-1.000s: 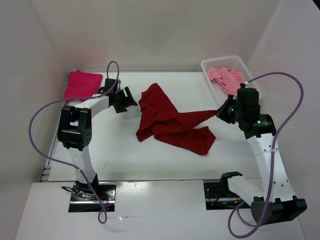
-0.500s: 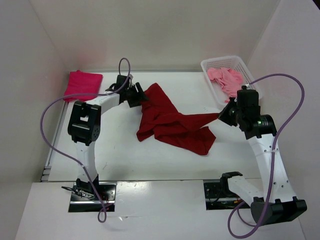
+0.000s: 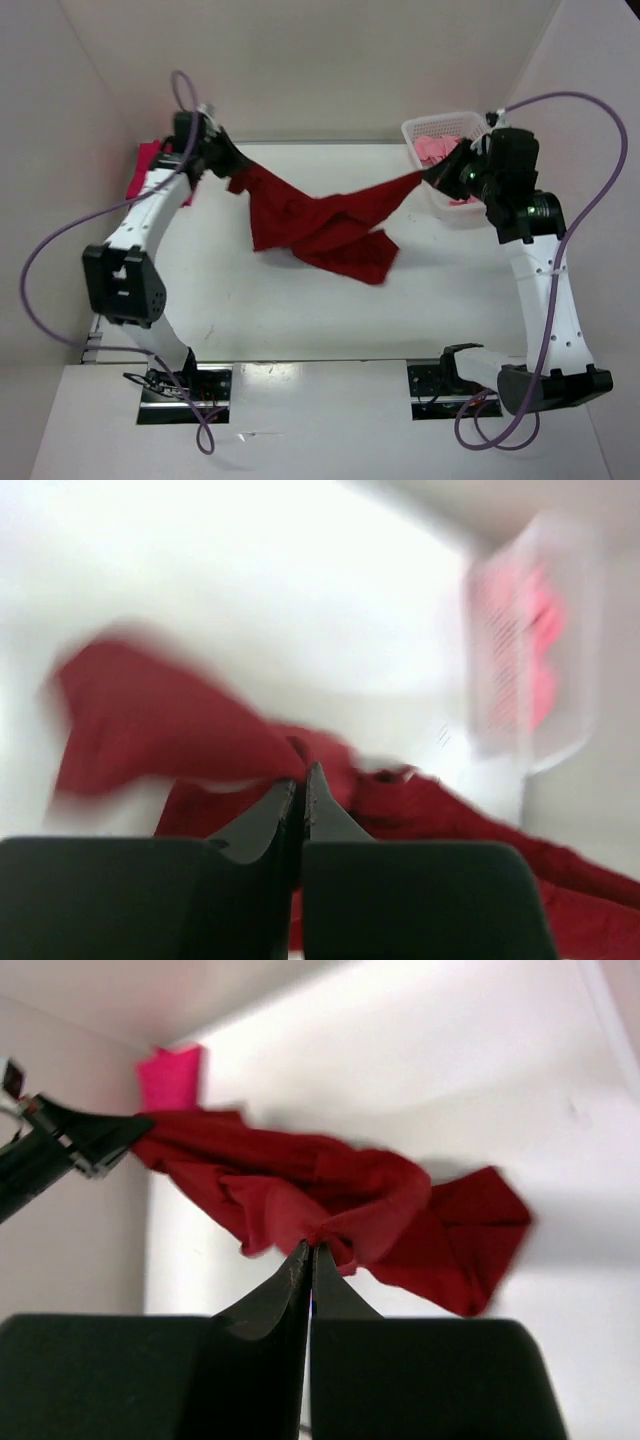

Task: Fold and stack the t-shirts
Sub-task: Flatten out the tshirt

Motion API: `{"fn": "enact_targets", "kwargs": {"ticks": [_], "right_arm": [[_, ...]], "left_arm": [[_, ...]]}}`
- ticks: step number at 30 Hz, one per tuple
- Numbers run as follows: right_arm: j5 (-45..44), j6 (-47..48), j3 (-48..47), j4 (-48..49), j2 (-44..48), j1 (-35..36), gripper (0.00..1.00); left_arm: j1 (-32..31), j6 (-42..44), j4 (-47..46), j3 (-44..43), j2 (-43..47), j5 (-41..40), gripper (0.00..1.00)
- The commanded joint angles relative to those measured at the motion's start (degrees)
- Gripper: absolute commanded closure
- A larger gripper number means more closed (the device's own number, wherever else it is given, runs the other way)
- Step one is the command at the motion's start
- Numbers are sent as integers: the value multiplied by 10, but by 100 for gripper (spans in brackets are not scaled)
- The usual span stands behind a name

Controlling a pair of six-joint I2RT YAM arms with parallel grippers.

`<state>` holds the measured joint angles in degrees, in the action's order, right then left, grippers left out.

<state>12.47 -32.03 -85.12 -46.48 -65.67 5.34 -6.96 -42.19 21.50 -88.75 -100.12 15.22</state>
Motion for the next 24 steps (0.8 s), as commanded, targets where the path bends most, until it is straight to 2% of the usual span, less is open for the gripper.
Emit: {"fn": "enact_targets", "kwargs": {"ticks": [1,3,6,8,10,13,16,17,21,24], "right_arm": [[52,9,-120,90,-38,-2,100],[64,9,-211,102,-64,-2,100],[70,9,-343,107,-114,-2,100],[84,9,-436,107,-145,-2,100],[104,9,-453,99,-145,-2,99],[111,9,-394,112,-108,-2,99],[111,4,-251,118,-39,-2,99],[121,4,-163,124,-21,-2,99],[113,-11,41,124,44,-2,99],[84,-11,90,129,49,-2,100]], "left_arm": [[76,41,72,-100,100,-8,100],[126,49,99,-186,100,16,99],[155,72,131,-292,87,17,97],[161,72,140,-322,63,30,96],[161,72,140,-322,42,63,96],[150,63,125,-290,22,107,96],[130,99,156,-278,-18,107,95],[114,112,167,-278,-30,107,95],[68,155,191,-234,-78,39,88],[49,160,177,-209,-129,8,55]]}}
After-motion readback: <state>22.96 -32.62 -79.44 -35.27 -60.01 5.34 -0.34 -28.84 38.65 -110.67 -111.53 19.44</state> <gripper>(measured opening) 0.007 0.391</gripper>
